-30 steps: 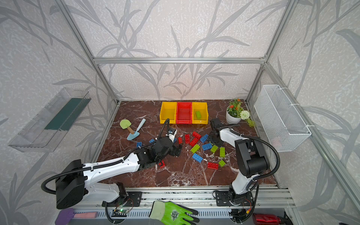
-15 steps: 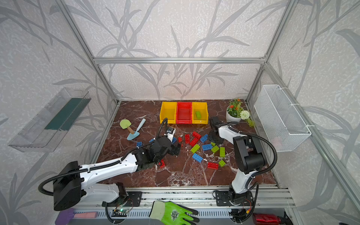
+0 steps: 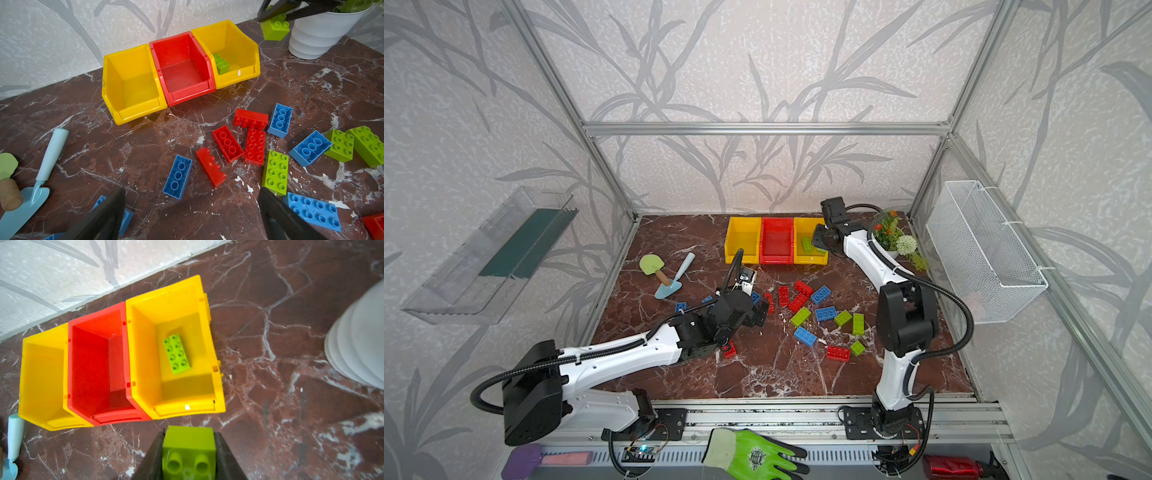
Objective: Sort the legos into containers by color
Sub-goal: Place the lego in the container.
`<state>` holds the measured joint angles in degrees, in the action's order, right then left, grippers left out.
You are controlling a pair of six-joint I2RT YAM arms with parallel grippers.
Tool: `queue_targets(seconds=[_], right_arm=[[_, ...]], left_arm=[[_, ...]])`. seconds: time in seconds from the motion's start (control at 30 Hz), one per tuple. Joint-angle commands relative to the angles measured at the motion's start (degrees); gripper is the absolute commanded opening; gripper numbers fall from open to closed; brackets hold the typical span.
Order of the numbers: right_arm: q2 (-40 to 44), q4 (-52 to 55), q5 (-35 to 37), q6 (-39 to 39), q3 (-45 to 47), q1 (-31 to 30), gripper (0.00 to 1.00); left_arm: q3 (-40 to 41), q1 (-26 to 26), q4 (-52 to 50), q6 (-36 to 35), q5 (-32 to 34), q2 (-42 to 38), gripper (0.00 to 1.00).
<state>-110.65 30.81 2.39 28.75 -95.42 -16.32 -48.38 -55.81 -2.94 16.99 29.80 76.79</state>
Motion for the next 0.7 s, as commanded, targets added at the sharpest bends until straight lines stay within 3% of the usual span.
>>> queue_targets(seconds=[0.0,0.33,0.53,0.67], right_arm=[[-6.89,3.44,-0.47,-4.57,-7.10,-1.22,0.27],[-21.85,5.04,1.54,-8.53,-24.30,-1.50,0.30],[-26.81,12.60,1.27,-9.24,-35.62,-1.54,0.57],[-23.36,14.23,2.38,-9.42,-34.29,-1.53,0.60]], left_arm=[[-3.21,0.91,-1.45,-0.97,1.23,1.62,0.99],[-6.81,6.30,-3.25,0.40,-3.65,4.55,0.99],[-7.47,7.55,-4.58,0.76,-3.82,4.49,0.99],[-6.71,7.46,-5.00,1.26,-4.18,2.82,0.99]])
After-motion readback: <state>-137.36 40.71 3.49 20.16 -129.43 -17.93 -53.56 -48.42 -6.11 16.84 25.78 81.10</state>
